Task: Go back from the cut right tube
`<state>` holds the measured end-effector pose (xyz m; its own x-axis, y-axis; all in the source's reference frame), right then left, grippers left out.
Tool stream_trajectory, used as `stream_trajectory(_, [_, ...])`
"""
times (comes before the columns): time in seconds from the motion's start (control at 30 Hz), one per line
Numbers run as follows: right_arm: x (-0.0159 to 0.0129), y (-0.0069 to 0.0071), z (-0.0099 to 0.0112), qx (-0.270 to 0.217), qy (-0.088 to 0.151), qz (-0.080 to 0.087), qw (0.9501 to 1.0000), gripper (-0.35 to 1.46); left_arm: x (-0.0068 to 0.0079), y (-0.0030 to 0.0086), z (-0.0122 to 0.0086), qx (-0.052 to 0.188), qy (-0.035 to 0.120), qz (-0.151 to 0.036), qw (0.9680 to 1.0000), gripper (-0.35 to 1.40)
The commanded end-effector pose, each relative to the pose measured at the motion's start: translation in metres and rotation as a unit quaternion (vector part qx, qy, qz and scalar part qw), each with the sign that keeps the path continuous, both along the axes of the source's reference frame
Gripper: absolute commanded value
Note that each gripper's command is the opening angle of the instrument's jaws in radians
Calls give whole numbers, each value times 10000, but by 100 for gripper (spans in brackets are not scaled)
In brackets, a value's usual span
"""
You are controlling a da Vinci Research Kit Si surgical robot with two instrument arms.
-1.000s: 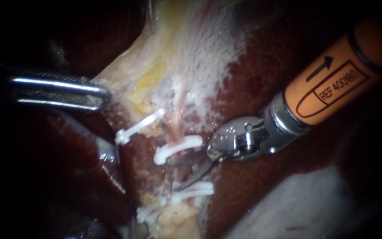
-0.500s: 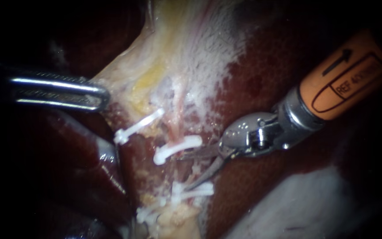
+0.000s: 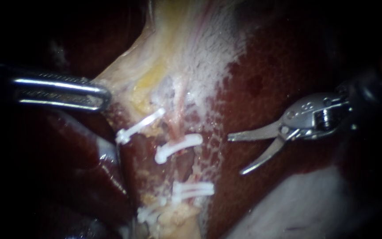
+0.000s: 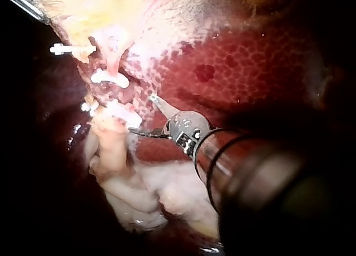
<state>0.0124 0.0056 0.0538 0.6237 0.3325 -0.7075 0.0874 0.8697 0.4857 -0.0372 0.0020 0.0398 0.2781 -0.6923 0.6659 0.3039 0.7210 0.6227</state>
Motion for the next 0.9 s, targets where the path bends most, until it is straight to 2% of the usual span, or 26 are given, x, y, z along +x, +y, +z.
stream_trajectory(0.03, [-2, 2, -3, -63, -1, 23, 10000, 123, 0, -1, 0, -2, 4, -3, 10000, -35])
stream_trajectory(0.33, [-8, 15, -16, -285, -48, 150, 9995, 136, 0, -1, 5, -8, 5, -2, 10000, -35])
stream_trajectory(0.6, [-10, 15, -18, -302, -43, 144, 9994, 138, 0, 0, 16, -23, 9, -1, 10000, -35])
stream_trajectory(0.77, [-10, 15, -18, -303, -44, 145, 9994, 140, -1, -3, 36, -58, 21, -3, 10000, -35])
stream_trajectory(0.9, [-10, 14, -17, -305, -45, 147, 9994, 140, -8, -12, 64, -2, 90, -17, 10000, -35])
